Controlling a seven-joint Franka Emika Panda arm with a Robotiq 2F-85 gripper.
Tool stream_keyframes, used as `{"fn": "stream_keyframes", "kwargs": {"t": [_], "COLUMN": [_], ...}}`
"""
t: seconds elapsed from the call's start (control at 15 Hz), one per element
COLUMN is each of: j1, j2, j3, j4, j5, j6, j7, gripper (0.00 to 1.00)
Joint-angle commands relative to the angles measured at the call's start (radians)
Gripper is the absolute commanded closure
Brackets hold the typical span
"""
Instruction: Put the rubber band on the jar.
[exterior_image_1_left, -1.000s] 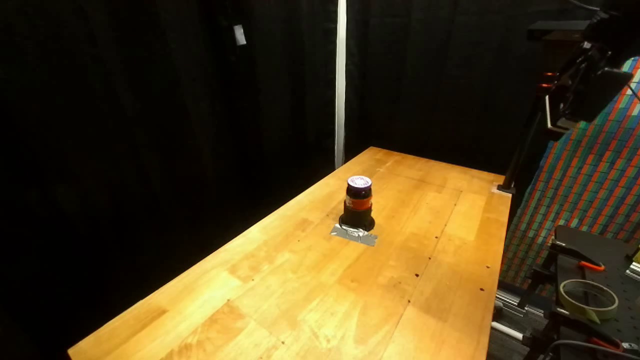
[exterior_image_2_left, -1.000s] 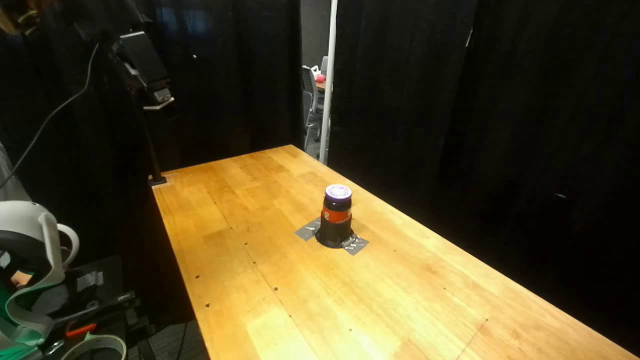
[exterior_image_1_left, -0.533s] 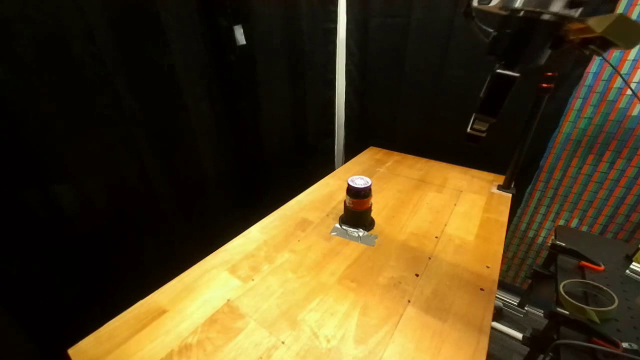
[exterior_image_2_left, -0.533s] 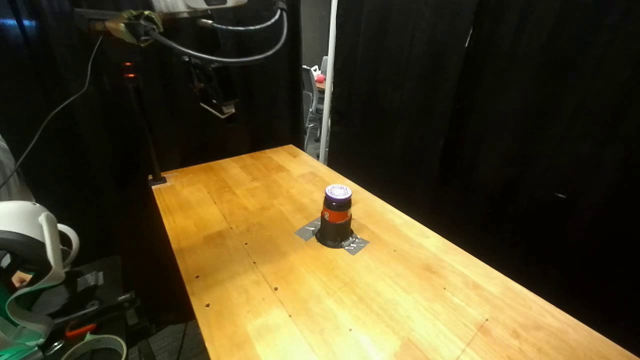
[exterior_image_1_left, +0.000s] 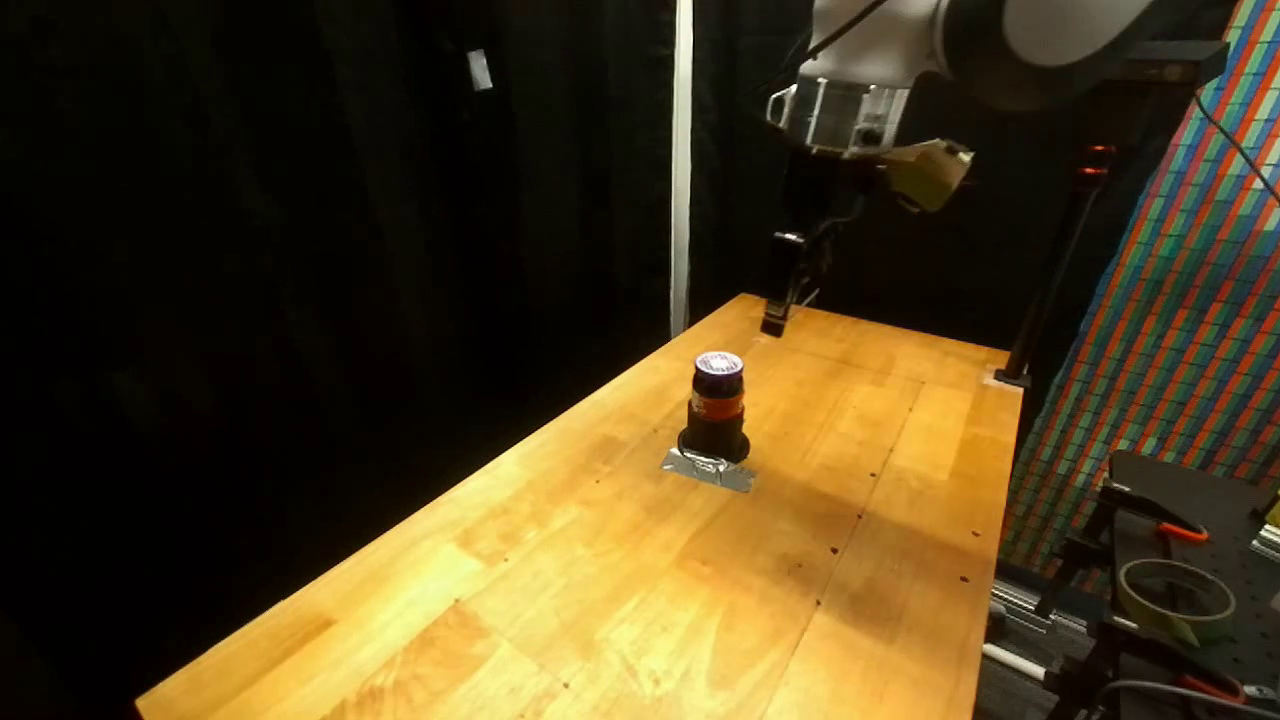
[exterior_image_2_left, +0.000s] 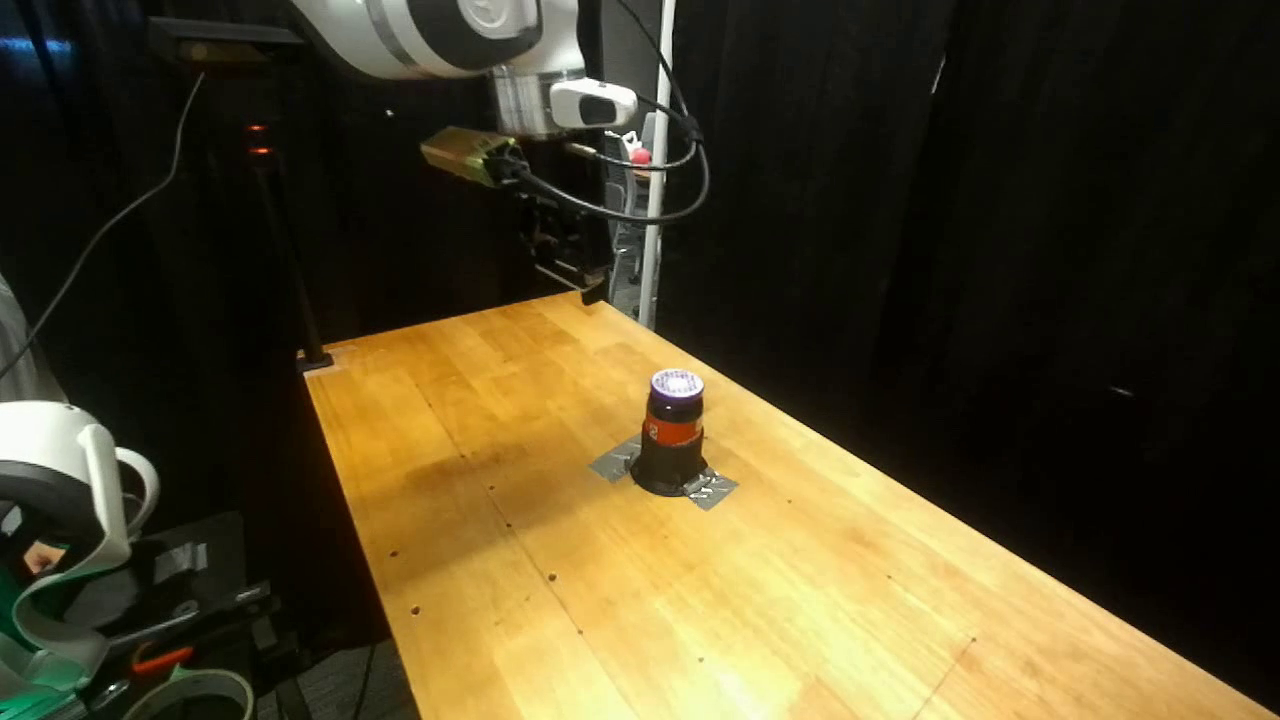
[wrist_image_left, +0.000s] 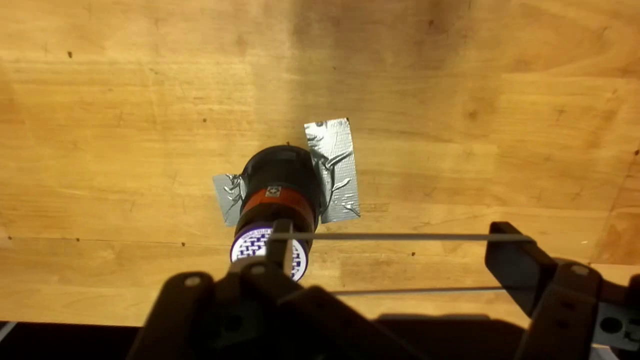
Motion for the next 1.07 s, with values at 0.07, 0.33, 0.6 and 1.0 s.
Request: {"fn": "stream_keyframes", "kwargs": {"t": [0.07, 0.33, 0.6, 1.0], "j1": [0.088, 0.131, 0.152, 0.168], "j2": [0.232, 0.353, 0.438, 0.524], "j3": [-0.1, -0.174, -0.23, -0.274], "j4": [0.213, 0.328, 0.407, 0.485], "j5": [-0.136, -0.14, -0.139, -0.149], "j6": [0.052, 0.042, 0.03, 0.024], "j7": [0.084, 0.064, 0.046, 0.027], "gripper": [0.0, 0.0, 0.0, 0.0]}}
